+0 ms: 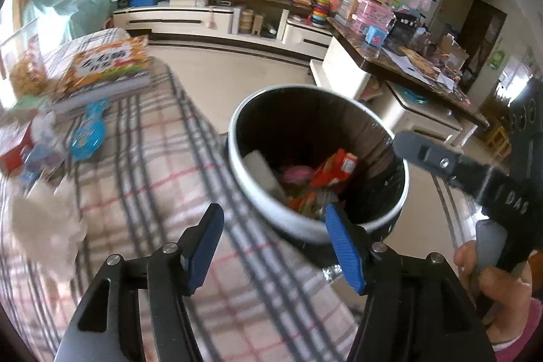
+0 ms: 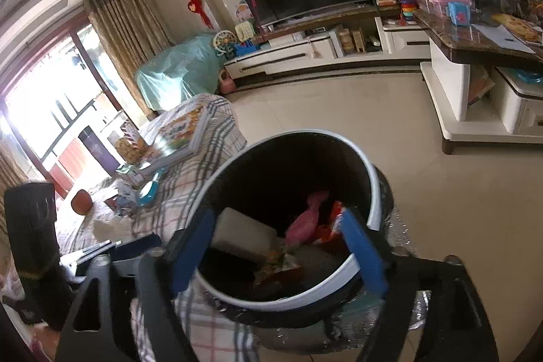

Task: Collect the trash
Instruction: 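Carry the orange bag and pink package over the bin and open both tools, then move both open tools back over the bed toward the white bag and blue package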

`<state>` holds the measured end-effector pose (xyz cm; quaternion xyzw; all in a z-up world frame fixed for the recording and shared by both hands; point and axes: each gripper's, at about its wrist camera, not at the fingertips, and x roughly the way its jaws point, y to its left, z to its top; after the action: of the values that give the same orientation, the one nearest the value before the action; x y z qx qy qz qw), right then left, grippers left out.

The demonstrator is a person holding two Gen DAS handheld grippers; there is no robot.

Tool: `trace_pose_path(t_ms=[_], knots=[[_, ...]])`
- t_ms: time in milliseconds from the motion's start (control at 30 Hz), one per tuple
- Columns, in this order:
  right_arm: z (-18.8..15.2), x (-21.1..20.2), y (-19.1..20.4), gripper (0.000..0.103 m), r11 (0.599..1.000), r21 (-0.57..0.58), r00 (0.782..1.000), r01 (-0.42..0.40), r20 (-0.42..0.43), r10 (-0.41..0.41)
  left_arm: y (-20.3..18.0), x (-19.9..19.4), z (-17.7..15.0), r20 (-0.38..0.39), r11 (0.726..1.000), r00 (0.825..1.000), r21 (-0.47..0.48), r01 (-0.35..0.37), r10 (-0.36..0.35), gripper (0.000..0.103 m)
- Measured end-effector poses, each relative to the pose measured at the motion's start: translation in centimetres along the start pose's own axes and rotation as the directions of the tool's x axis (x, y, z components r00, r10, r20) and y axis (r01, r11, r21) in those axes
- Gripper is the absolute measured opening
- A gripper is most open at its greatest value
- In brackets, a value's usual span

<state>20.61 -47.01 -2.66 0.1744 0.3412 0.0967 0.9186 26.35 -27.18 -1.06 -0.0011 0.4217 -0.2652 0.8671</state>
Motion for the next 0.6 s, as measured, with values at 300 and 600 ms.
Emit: trace_pose_path(t_ms=[300, 600], knots=[[-3.0, 0.6, 3.7, 0.093, 0.999, -0.029, 0.998, -0.044, -0.039, 0.043, 3.4, -4.4, -5.3, 0.026, 0.996, 0.998, -0.081, -0.050, 0.052, 0.063], [-4.9, 1.2, 7.5, 0.093, 0.993, -0.072, 0.993, -0.098, -0.078, 0.092, 6.3, -8.7, -8.6, 0.048, 0.981, 0.992, -0.165, -0.105, 0.115, 0.063]])
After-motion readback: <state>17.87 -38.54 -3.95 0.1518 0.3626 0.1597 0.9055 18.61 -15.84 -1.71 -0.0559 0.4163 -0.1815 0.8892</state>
